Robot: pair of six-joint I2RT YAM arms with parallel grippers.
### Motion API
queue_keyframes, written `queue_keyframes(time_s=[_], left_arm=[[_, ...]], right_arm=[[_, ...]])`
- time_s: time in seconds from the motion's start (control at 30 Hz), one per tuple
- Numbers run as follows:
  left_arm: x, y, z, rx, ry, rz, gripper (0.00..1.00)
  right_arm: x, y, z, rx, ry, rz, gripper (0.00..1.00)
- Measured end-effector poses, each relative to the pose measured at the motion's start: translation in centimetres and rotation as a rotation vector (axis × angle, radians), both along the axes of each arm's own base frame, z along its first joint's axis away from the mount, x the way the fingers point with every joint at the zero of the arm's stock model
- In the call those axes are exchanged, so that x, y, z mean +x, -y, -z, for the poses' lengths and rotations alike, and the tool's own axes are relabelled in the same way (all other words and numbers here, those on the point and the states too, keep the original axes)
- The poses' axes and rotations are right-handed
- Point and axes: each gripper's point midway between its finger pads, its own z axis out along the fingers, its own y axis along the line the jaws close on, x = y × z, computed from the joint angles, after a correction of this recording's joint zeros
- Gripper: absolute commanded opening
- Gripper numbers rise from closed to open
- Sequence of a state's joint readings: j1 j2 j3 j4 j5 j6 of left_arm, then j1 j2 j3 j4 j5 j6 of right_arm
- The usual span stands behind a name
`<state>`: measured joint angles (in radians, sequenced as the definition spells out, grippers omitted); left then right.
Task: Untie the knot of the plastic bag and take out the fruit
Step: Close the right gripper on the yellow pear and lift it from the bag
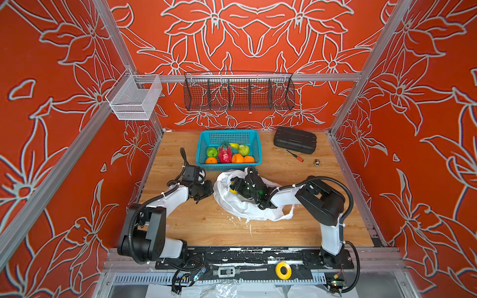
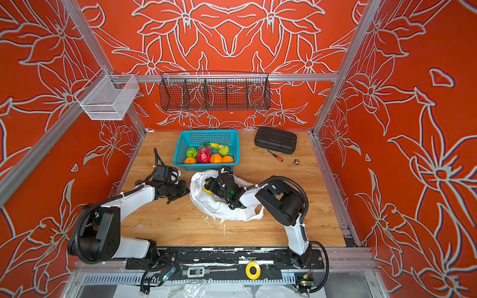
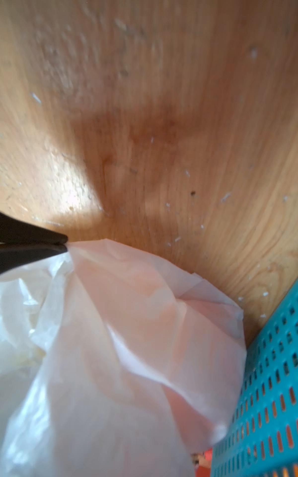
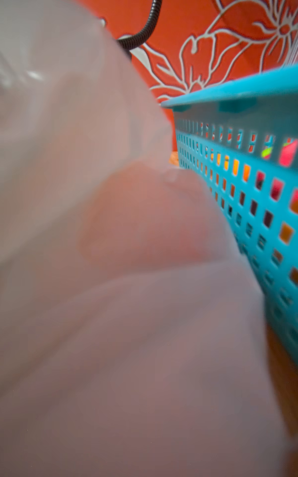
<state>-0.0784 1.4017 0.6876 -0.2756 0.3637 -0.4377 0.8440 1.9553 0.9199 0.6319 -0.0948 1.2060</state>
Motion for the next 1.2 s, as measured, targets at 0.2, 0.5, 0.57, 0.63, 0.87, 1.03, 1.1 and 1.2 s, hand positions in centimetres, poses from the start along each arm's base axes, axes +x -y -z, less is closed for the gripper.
queue_keyframes(time_s=[0.2, 0.5, 0.57, 0.63, 0.87, 1.03, 1.1, 1.2], left_arm=[[-0.1, -0.5, 0.2, 0.028, -0.009, -0.015, 0.0], [-0.1, 0.5, -0.5, -0.033, -0.008, 0.016, 0.0], [0.1, 0.8, -0.9, -0.046, 0.0, 0.021, 0.0], [0.2, 0.8, -1.2, -0.05, 0.007, 0.019, 0.0], [0.9, 0.4, -2.2, -0.024, 0.023, 0.002, 0.0], [0.9, -0.3, -1.9, 0.011, 0.016, -0.017, 0.0], [0.8, -0.5, -1.8, 0.026, 0.011, -0.024, 0.0], [0.7, -0.9, -1.5, 0.047, 0.001, -0.035, 0.0]], right_arm=[[-0.6, 1.4, -0.6, -0.01, 0.011, 0.001, 0.64], [-2.5, 1.1, -4.6, -0.024, 0.109, -0.1, 0.63], [-3.5, 1.1, -5.0, -0.04, 0.126, -0.133, 0.63], [-4.6, 0.9, -5.0, -0.067, 0.143, -0.172, 0.63], [-8.6, 0.1, -3.4, -0.184, 0.184, -0.317, 0.64], [-9.9, 1.3, -4.7, -0.209, 0.237, -0.345, 0.64], [-9.9, 1.5, -6.3, -0.199, 0.277, -0.343, 0.64], [-10.0, 1.8, -8.9, -0.172, 0.34, -0.342, 0.64]])
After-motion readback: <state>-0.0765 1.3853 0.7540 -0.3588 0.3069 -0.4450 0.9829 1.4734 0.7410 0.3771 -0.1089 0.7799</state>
